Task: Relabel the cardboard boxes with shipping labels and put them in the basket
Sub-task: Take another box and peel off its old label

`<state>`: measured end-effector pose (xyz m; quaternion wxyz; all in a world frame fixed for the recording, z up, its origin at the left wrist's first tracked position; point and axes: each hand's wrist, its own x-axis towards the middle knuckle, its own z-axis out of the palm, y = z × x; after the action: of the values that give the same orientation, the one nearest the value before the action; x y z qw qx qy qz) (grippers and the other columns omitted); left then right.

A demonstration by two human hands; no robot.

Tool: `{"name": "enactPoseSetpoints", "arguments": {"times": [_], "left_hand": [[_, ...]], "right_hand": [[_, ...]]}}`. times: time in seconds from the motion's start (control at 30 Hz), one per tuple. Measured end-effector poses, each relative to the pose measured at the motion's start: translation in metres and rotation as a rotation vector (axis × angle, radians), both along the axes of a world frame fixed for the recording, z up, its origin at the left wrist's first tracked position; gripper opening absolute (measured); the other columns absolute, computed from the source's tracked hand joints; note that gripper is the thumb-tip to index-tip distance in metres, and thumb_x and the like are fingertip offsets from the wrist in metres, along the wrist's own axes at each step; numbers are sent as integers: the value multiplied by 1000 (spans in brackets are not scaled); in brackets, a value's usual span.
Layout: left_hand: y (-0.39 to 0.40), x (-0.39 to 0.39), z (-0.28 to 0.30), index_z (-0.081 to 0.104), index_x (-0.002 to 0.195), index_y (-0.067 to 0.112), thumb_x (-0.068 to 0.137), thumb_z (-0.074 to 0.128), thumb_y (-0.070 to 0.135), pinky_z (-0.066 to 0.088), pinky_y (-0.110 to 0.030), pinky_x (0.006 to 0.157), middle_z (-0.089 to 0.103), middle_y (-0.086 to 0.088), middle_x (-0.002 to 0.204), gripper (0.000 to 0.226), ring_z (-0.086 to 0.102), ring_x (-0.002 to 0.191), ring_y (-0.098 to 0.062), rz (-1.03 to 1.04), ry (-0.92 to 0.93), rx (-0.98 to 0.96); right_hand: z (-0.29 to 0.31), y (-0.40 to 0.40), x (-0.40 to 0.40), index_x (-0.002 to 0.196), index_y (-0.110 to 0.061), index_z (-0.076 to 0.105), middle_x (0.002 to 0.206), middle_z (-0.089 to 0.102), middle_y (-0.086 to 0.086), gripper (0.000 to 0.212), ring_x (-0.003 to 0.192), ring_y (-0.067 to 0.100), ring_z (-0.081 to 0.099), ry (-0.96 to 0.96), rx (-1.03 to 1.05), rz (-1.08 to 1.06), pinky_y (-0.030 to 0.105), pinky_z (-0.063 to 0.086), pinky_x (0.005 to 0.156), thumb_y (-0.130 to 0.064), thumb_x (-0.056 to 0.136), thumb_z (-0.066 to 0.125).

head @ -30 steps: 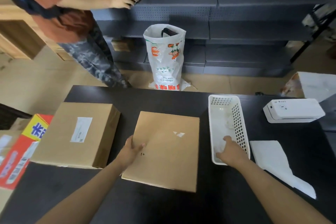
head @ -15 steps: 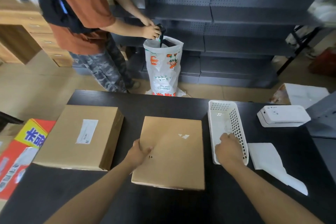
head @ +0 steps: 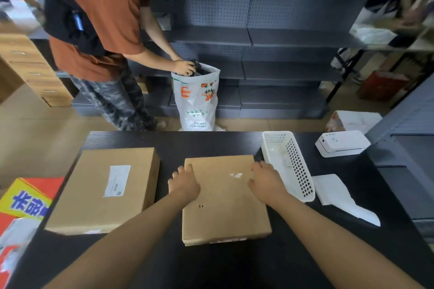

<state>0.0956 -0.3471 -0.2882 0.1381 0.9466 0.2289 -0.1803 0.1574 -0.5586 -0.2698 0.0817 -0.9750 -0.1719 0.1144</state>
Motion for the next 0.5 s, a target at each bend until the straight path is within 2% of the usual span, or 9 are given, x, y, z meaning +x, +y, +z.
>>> {"name": "enactPoseSetpoints", "arguments": {"times": [0.1, 0.2, 0.37, 0.5], "left_hand": [[-7, 16, 23, 34, 138, 11, 94, 47, 22, 39, -39, 100, 40, -12, 138, 47, 43, 125, -31, -220, -27, 130], [-25, 31, 43, 40, 133, 11, 92, 48, 20, 37, -39, 99, 43, -11, 133, 42, 45, 122, -30, -355, -67, 183], [-65, 44, 60, 39, 134, 11, 93, 50, 26, 36, -39, 100, 44, -11, 133, 45, 46, 122, -31, -457, -103, 207], [-101, 48, 63, 41, 132, 11, 93, 49, 25, 36, -40, 99, 46, -11, 132, 42, 47, 120, -31, -507, -114, 205]], "right_hand": [[12, 4, -1, 127, -13, 48, 126, 51, 7, 39, 112, 25, 48, -35, 29, 21, 35, 42, 95, -22, 89, 49], [21, -1, -3, 128, -16, 48, 126, 51, 4, 41, 113, 23, 47, -55, 51, 17, 35, 41, 94, -23, 88, 51], [30, -29, -2, 124, -19, 51, 122, 53, 4, 37, 109, 23, 48, -92, 29, -3, 33, 39, 89, -24, 87, 54], [34, -64, 2, 125, -19, 50, 126, 51, 5, 38, 114, 25, 48, -103, 14, -39, 35, 38, 95, -28, 89, 55]]}}
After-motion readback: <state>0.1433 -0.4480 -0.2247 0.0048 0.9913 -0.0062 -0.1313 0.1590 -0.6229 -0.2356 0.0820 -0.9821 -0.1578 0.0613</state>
